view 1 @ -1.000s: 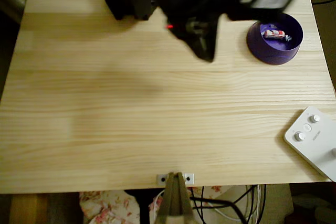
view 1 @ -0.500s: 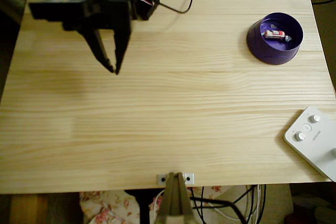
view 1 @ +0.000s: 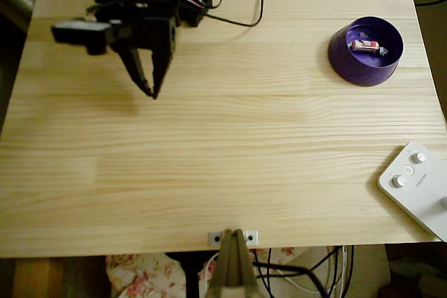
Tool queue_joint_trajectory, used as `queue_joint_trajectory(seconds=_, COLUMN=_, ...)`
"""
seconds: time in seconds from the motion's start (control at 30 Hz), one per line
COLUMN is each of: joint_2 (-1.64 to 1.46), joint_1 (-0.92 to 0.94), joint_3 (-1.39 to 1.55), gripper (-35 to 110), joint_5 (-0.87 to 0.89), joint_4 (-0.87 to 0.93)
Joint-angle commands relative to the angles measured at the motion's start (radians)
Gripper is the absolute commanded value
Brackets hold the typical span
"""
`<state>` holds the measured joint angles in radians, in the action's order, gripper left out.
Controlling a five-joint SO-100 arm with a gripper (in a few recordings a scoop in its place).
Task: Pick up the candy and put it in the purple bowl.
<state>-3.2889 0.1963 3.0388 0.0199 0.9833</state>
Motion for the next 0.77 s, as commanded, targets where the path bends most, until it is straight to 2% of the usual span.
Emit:
queue_joint_trajectory(seconds=0.0, joint_2=-0.011, joint_1=0.012, joint_3=-0.005, gripper=-1, joint_5=0.021, joint_4=-0.009)
queue_joint_trajectory(seconds=0.73, joint_2=-0.011, joint_1=0.023, joint_3=-0.005, gripper=-1, joint_5=0.032, joint_4=-0.008)
